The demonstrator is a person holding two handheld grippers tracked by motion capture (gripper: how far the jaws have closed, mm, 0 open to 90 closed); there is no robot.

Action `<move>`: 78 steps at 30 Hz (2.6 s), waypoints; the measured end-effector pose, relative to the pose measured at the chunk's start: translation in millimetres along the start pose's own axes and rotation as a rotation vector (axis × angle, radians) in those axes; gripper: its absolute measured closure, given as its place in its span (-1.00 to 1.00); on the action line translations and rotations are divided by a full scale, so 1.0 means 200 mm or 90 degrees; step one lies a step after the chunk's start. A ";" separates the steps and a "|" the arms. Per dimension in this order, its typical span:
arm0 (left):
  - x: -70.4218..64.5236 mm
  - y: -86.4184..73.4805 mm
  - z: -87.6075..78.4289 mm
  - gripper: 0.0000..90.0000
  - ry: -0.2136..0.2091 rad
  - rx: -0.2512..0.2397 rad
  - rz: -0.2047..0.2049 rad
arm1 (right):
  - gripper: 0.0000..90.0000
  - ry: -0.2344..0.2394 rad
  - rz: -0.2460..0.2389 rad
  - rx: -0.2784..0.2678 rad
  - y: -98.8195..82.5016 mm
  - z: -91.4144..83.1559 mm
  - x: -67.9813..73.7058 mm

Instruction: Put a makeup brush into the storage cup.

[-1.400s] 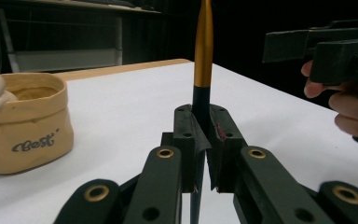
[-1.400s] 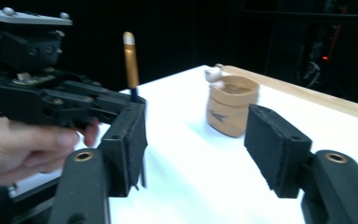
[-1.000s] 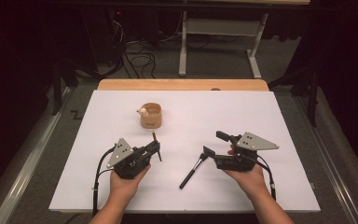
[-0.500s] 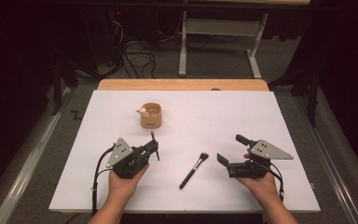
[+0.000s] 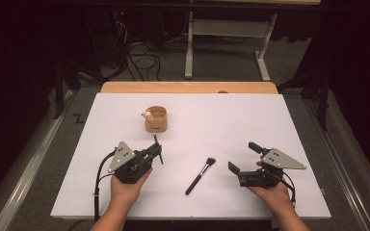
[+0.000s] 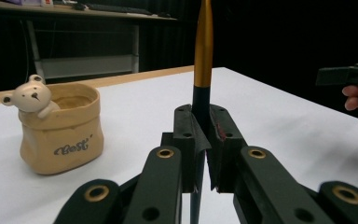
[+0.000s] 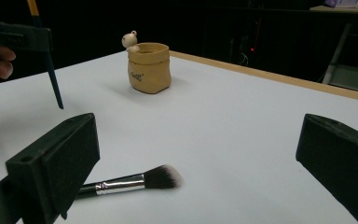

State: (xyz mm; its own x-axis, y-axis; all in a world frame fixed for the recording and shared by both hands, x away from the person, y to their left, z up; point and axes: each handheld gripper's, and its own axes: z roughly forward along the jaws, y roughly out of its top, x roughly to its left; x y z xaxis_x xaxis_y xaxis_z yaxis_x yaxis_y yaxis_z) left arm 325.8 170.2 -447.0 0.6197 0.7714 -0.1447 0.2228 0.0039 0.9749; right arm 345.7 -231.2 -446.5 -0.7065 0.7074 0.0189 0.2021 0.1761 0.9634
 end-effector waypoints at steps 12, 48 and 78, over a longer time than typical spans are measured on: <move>0.08 0.06 0.02 0.85 0.037 -0.004 0.006 | -1.00 -0.002 0.008 -0.005 0.00 0.00 -0.01; 0.31 0.26 0.26 0.85 0.109 -0.003 -0.022 | -0.99 0.004 0.024 -0.002 -0.01 0.00 -0.02; 0.43 0.38 0.44 0.85 0.153 -0.014 -0.035 | -0.99 0.011 0.036 -0.010 -0.01 -0.01 -0.02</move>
State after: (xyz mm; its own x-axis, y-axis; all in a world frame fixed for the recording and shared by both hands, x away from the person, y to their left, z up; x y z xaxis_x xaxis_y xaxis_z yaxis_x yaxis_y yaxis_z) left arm 461.9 180.6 -399.2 0.4100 0.8985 -0.1566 0.2334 0.0626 0.9704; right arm 346.9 -235.8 -447.7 -0.7054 0.7045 0.0784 0.2323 0.1253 0.9645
